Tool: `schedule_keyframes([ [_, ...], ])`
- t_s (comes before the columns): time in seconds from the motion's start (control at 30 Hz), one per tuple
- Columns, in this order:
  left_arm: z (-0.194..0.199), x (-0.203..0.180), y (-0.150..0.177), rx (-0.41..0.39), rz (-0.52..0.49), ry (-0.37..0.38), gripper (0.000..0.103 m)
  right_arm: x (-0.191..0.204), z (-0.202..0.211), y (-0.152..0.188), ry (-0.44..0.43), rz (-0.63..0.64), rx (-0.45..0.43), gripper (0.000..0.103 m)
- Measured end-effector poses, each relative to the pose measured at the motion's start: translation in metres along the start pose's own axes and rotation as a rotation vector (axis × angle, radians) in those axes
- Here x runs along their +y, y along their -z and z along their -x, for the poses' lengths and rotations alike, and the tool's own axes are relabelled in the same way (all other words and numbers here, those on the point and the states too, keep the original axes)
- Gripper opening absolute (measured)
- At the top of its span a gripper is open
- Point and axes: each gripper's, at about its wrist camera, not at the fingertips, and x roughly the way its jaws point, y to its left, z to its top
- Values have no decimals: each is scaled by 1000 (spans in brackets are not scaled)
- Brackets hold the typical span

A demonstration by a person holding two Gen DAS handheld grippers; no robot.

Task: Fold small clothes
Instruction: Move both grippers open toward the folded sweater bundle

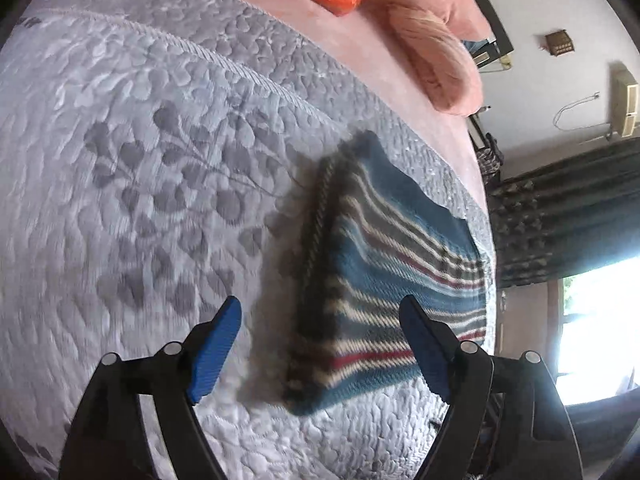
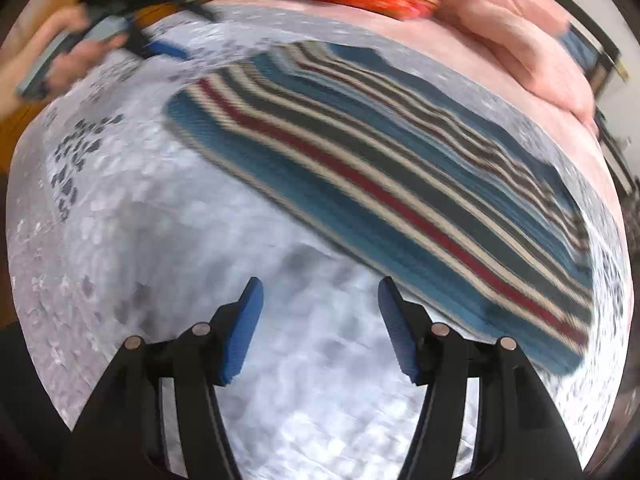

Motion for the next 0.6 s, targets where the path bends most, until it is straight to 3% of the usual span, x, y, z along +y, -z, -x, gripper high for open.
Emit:
schedule_keyframes([
  [0.3,-18,-1,-15,24,-42,1,81,53,-15,-42,-40,56,-44,60],
  [0.6,-38,0,-27,45,-78,-1,81,60,-28,-59,-53,68,-56,60],
])
